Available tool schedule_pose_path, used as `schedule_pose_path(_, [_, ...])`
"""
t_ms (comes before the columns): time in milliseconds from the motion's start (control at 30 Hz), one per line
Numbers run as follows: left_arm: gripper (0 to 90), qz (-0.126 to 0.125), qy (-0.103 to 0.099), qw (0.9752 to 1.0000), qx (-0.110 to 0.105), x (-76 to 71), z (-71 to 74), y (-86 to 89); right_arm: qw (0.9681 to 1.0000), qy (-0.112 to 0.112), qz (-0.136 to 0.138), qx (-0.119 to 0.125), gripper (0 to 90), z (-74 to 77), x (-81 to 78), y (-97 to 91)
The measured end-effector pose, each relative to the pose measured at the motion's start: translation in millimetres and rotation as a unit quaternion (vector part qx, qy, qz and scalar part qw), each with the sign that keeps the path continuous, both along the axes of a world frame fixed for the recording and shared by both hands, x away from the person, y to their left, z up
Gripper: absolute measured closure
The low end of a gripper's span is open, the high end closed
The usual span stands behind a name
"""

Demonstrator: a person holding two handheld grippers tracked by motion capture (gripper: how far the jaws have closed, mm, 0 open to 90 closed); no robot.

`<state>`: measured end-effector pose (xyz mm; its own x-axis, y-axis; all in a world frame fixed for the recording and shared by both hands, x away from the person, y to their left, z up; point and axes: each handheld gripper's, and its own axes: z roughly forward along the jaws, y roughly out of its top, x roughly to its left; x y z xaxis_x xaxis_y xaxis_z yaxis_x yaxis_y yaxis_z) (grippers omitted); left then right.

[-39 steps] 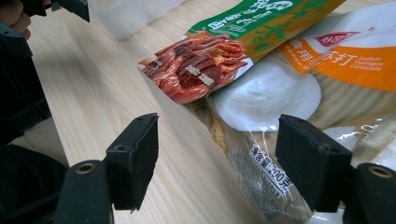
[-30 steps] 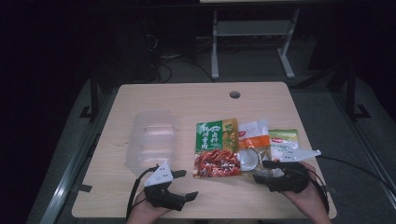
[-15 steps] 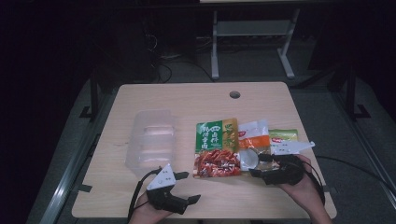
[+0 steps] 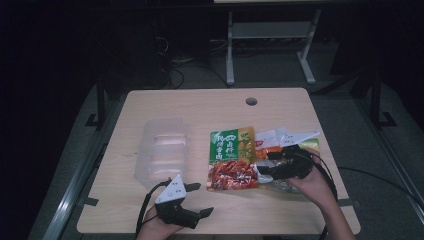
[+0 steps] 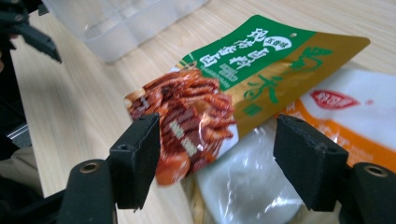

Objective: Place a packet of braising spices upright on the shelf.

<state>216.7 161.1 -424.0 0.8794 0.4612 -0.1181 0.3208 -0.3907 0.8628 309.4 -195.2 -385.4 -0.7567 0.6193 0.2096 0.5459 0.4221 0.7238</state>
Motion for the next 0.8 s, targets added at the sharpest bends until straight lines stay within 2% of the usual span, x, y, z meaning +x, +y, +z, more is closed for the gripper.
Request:
schedule_pose_path(33, [17.1,0.000,0.000,1.0000,0.000,0.2,-0.1,-0.1,0.9999,0.009,-0.004,-0.004,31.0,2.5,8.1,4.2])
schedule_pose_path(67, [17.1,0.000,0.001,1.0000,0.000,0.2,-0.2,-0.3,0.9999,0.009,-0.004,-0.004,31.0,2.5,8.1,4.2])
schedule_pose_path(167, [17.1,0.000,0.000,1.0000,0.003,0.6,-0.3,-0.9,0.9998,0.015,0.000,-0.012,32.4,4.8,20.8,8.8])
schedule_pose_path(267, [17.1,-0.001,-0.002,1.0000,0.007,0.7,0.1,-1.1,0.9995,0.029,-0.006,-0.014,32.8,5.5,32.0,12.0])
schedule_pose_path(367, [17.1,0.001,-0.003,1.0000,0.002,1.3,-0.6,-2.1,0.9990,0.039,-0.013,-0.016,34.0,6.5,43.7,14.8])
schedule_pose_path(467, [17.2,0.000,-0.001,1.0000,0.008,1.8,-0.6,-1.9,0.9989,0.040,-0.014,-0.018,33.8,7.5,48.9,16.0])
schedule_pose_path(500, [17.1,0.001,-0.001,1.0000,0.009,2.1,-0.9,-1.8,0.9985,0.048,-0.021,-0.015,33.8,8.7,50.4,17.6])
schedule_pose_path(567, [17.2,0.003,0.003,1.0000,0.006,1.4,-0.7,-1.3,0.9981,0.057,-0.019,-0.013,33.6,11.5,54.5,20.8])
schedule_pose_path(633, [17.2,0.000,-0.001,0.9999,0.011,0.9,-0.2,-0.9,0.9982,0.054,-0.020,-0.017,33.6,12.0,55.5,22.2])
schedule_pose_path(800, [17.2,0.002,-0.002,1.0000,0.008,0.9,0.0,-1.4,0.9972,0.068,-0.024,-0.019,34.9,11.5,66.8,22.2])
